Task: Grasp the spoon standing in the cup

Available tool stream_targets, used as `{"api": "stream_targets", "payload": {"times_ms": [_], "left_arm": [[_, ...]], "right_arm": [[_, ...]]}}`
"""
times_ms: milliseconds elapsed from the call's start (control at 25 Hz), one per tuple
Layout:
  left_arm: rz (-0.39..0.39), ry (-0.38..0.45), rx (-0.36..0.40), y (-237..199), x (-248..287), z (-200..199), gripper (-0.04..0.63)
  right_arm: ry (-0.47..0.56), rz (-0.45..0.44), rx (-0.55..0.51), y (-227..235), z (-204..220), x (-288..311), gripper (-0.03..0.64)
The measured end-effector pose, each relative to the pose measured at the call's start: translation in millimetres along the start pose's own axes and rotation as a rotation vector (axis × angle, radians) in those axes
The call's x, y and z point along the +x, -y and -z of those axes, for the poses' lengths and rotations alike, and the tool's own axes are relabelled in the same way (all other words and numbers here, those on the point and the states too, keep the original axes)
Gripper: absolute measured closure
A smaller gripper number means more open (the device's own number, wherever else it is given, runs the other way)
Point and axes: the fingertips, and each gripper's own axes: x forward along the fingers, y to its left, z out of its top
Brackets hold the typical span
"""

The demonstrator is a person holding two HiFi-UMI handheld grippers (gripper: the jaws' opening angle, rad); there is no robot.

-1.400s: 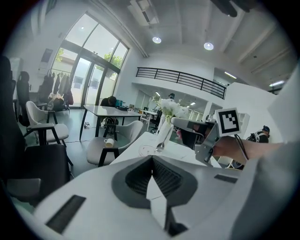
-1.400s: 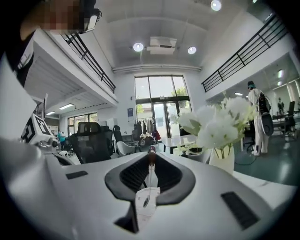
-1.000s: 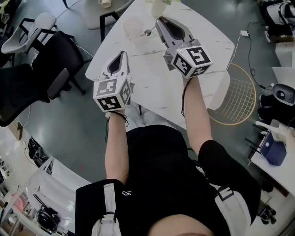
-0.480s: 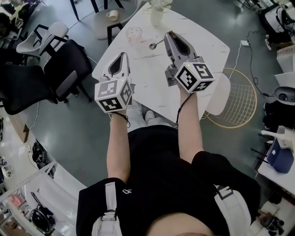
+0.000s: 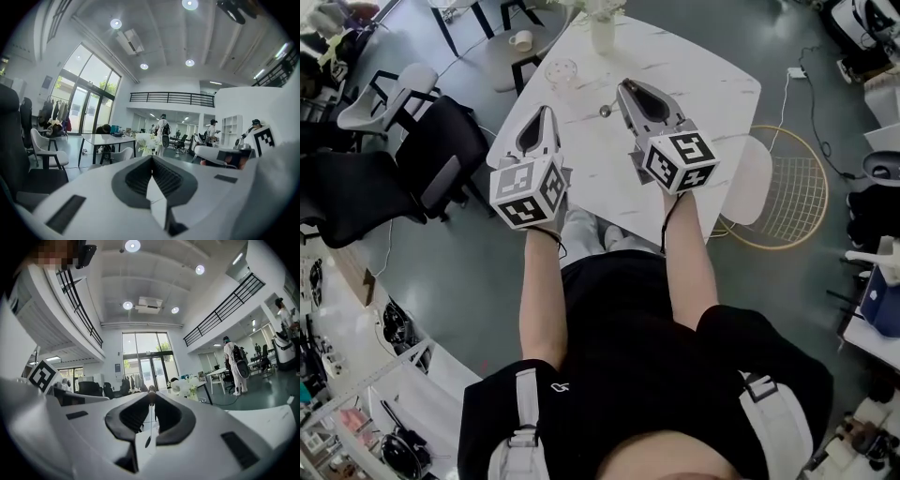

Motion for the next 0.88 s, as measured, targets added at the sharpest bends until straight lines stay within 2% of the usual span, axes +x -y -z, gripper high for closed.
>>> {"api": "stream_targets", "payload": {"times_ms": [280, 880], "left_arm": [[0.021, -0.008, 0.01, 6.9, 6.4, -1.3, 0.58], [0.006, -0.032, 0.027, 2.7, 15.5, 3.0, 0.58]], "right_arm": [[-0.017, -0.021, -0.004, -3.8, 6.7, 2.1, 0.574], [-0.033, -0.038, -0.001, -4.1, 15.6, 18.0, 0.572]]}}
